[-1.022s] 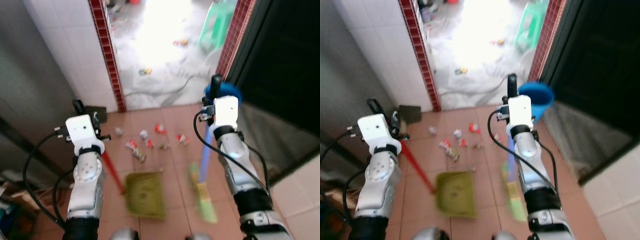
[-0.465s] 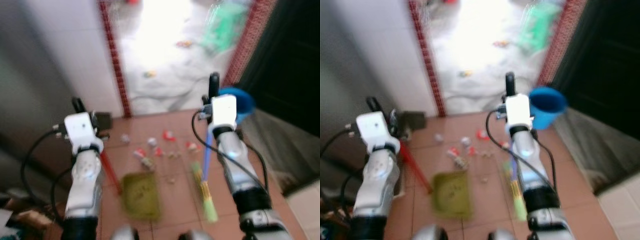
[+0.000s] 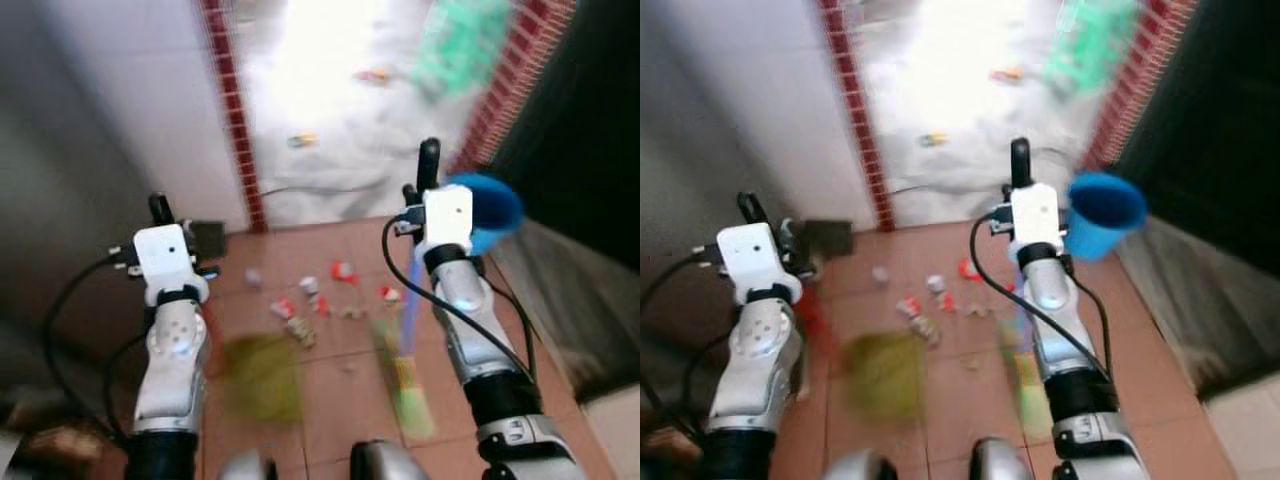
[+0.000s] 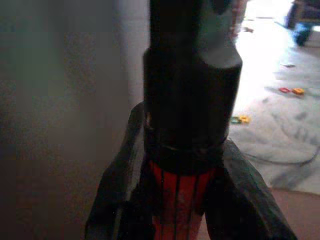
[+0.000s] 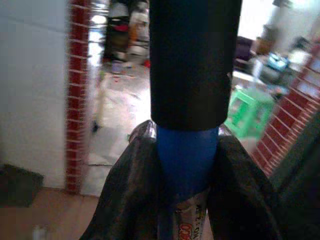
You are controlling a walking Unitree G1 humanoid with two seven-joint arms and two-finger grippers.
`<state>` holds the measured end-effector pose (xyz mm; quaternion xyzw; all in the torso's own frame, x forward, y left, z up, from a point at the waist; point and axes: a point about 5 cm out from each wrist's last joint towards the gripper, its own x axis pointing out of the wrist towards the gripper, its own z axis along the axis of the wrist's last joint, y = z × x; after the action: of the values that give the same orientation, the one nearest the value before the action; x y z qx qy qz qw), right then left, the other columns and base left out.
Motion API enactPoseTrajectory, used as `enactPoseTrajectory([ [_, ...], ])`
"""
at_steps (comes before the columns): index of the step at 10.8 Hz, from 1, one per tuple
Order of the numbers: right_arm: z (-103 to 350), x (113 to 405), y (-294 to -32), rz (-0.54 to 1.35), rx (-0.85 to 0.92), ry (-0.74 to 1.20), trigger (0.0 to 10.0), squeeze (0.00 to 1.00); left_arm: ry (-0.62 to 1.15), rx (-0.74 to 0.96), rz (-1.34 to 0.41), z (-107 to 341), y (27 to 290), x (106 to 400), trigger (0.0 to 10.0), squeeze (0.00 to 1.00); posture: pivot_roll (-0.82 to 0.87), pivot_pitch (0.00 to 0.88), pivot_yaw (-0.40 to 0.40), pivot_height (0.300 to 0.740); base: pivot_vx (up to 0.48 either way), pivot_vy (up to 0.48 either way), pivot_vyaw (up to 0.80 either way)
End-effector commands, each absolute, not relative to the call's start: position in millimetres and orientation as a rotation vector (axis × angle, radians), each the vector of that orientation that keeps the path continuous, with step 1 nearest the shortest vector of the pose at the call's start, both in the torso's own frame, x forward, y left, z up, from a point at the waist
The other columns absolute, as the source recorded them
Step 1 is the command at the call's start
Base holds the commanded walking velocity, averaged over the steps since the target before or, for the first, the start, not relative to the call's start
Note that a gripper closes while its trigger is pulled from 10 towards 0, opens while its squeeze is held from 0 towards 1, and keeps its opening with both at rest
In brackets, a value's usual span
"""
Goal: Sweep floor
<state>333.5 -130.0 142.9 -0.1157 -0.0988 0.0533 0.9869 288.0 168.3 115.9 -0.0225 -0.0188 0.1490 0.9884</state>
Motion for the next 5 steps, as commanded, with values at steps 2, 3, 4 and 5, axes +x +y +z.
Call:
enactPoseTrajectory([
  [2, 151.1, 333.4, -123.0, 0.127, -0.212, -0.243, 10.0, 0.00, -0.057, -0.009, 0.302, 122.0, 167.5, 289.1, 10.0, 0.00, -0.02, 0.104, 0.039, 0.740, 0.000, -0.276, 0.22],
  [3, 152.2, 332.4, -121.1, 0.138, -0.232, -0.257, 10.0, 0.00, -0.049, 0.002, 0.323, 121.0, 171.0, 288.5, 10.0, 0.00, -0.02, 0.105, 0.038, 0.740, 0.000, -0.262, 0.80],
  [4, 152.3, 331.7, -119.5, 0.143, -0.238, -0.260, 10.0, 0.00, -0.044, 0.008, 0.335, 120.7, 173.6, 288.1, 10.0, 0.00, -0.02, 0.105, 0.039, 0.740, 0.000, -0.255, 0.80],
  [5, 151.0, 329.9, -117.1, 0.148, -0.217, -0.256, 10.0, 0.00, -0.039, 0.005, 0.344, 120.1, 175.9, 287.9, 10.0, 0.00, -0.02, 0.104, 0.039, 0.740, 0.000, -0.255, 0.56],
])
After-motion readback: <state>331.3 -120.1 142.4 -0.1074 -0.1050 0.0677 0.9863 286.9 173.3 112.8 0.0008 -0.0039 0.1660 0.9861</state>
